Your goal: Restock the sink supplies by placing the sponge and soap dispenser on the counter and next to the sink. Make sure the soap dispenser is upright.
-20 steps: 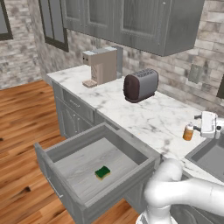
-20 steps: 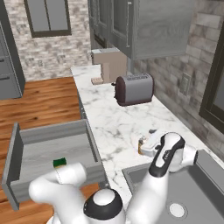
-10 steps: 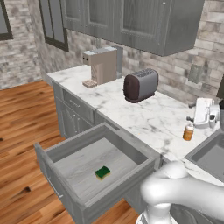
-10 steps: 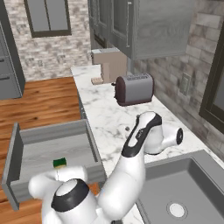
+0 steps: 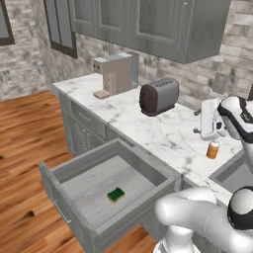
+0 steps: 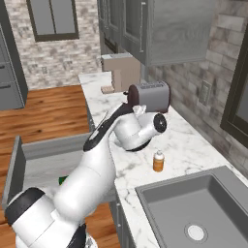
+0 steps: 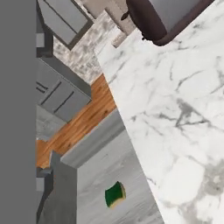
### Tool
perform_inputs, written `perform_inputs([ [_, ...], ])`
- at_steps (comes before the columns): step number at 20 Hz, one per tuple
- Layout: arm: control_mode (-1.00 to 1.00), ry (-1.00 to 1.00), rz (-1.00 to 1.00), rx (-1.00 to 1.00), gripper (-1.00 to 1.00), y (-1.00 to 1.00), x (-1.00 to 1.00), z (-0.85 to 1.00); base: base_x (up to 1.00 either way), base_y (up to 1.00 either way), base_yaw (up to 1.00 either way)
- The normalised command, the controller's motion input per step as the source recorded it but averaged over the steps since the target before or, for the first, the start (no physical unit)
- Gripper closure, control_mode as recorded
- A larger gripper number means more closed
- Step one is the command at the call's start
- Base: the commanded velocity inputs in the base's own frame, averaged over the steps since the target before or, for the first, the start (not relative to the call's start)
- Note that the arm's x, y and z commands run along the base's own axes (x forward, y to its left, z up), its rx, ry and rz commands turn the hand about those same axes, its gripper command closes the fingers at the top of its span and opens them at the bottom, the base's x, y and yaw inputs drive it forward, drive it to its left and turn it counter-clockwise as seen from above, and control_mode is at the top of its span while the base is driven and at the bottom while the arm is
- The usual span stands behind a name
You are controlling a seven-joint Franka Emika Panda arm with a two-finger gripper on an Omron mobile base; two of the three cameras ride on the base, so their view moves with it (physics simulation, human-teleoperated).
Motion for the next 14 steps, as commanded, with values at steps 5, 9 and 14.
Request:
perform_inputs([
  [5,-1.0,0.02,0.06,-0.42,-1.0,1.0,-0.07,-0.05,0.0,0.0,0.0],
  [9,-1.0,0.17,0.11,-0.43,-1.0,1.0,0.0,-0.58,0.0,0.0,0.0],
  [14,-1.0,0.22,0.11,-0.41,-1.0,1.0,0.0,-0.71,0.0,0.0,0.0],
])
